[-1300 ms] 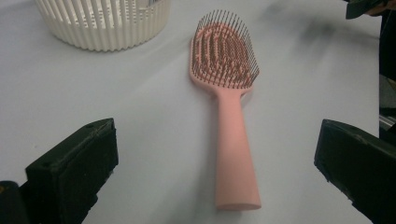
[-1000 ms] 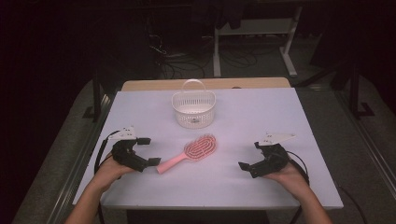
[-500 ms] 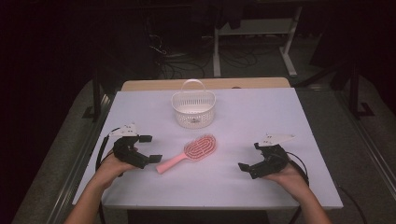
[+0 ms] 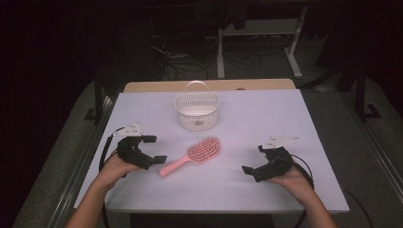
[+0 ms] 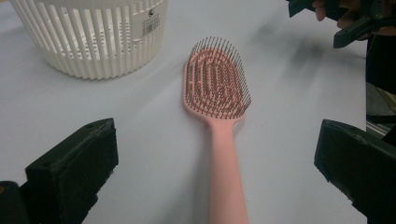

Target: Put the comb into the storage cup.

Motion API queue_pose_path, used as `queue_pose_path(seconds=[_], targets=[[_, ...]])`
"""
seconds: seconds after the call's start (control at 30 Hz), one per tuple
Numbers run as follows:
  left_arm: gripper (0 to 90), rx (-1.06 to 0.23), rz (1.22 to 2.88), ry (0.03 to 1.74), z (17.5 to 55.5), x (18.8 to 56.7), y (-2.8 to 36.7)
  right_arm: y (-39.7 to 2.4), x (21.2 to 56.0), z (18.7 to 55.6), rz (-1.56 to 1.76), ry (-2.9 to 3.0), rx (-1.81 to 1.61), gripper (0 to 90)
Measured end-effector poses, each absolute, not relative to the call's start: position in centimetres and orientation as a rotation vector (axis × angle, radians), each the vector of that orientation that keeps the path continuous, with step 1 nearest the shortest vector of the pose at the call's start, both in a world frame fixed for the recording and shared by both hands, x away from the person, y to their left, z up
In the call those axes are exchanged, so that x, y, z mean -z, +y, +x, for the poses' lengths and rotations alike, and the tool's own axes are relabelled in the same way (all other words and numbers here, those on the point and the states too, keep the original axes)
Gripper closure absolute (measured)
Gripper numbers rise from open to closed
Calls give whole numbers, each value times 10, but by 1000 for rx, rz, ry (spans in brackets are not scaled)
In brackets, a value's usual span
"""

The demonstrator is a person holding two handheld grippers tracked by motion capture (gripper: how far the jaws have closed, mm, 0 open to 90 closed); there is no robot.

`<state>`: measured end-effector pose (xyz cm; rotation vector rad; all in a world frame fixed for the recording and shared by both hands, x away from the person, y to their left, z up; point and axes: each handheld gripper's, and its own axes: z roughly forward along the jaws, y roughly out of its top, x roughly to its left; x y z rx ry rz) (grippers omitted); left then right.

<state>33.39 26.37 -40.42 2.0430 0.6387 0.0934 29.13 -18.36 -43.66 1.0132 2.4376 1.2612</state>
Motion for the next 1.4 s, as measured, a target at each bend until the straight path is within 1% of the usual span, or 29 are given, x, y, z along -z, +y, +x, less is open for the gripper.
queue_pose_path(seconds=[0.83, 1.4], targets=[[0, -108, 2042, 594, 347, 386, 240, -186, 436, 292, 1025, 2426, -1279, 0], [0, -103, 2031, 580, 358, 382, 227, -186, 436, 293, 1021, 2425, -1277, 0]])
